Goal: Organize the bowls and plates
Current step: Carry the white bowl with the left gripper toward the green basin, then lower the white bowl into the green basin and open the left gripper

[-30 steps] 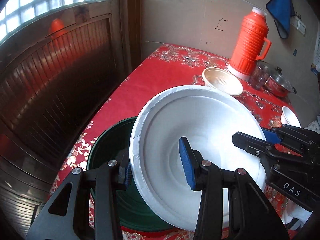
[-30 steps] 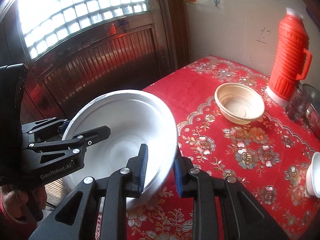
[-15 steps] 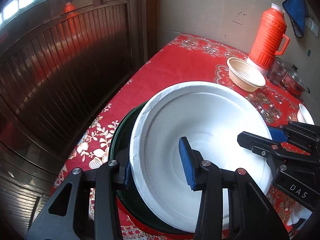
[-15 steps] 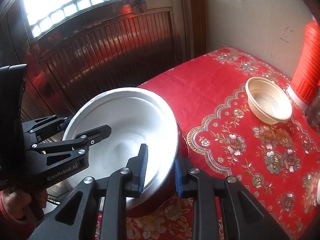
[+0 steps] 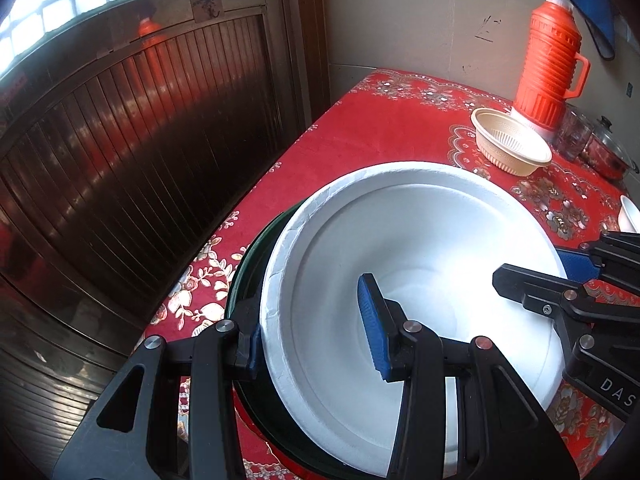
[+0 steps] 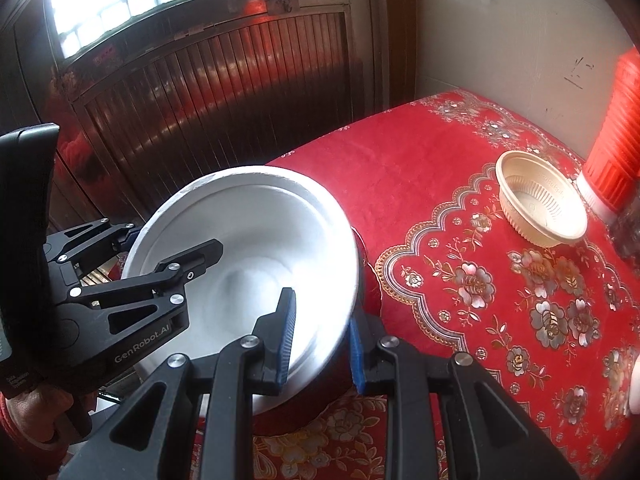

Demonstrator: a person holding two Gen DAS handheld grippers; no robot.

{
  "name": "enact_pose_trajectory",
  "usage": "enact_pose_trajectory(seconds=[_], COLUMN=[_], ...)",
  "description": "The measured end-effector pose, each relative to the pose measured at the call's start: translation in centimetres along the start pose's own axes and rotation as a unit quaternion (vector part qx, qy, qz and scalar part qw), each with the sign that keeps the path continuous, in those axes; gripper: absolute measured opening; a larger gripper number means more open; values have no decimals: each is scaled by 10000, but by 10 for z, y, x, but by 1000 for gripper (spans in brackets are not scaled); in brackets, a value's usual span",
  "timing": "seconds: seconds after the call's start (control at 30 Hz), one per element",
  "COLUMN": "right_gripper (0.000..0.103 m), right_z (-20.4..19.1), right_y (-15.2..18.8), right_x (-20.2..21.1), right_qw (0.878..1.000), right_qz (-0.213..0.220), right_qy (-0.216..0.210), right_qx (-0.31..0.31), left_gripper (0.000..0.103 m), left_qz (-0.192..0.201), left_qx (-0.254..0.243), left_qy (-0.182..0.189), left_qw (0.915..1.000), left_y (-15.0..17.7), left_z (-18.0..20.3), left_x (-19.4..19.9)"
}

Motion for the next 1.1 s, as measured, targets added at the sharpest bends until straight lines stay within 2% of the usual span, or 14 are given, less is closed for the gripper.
enact_pose_trajectory(seconds=[0.23,0.67,0.8,0.93,1.03,1.1], right_gripper=[25,25,25,30,31,31], right_z=[0,-4,-4,-5,-8,-9], right_y=[-1,-3,-4,-5,-6,-7], right_x=[0,2,4,6,8,11], right_qw=[9999,9974,9975,9972,9971,9967], right_qz=[6,97,120,151,185,245], right_qy=[101,555,531,557,535,566], right_qx=[57,445,443,484,500,522], left_gripper=[41,41,41,42,42,51], left_qz=[49,200,297,328,350,396], left_qx=[-17,-40,-18,1,63,93], left_qy=[-40,-142,-191,-200,-157,-163], left_qw=[10000,9997,9994,9993,9992,9990], left_y=[-1,-1,-3,-5,-6,-7], left_z=[-1,-1,-3,-4,-5,-4], left_x=[-1,1,6,9,10,13])
Point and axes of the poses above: each gripper's, at about its wrist camera, not at the fingertips, and x roughly against the way its jaws point, z to its right, y to its underside, the point moved 9 cm from there along -x, roughly the way its jaws point, and after that the axes turned 2 degrees about -y, right-handed, at the moved point
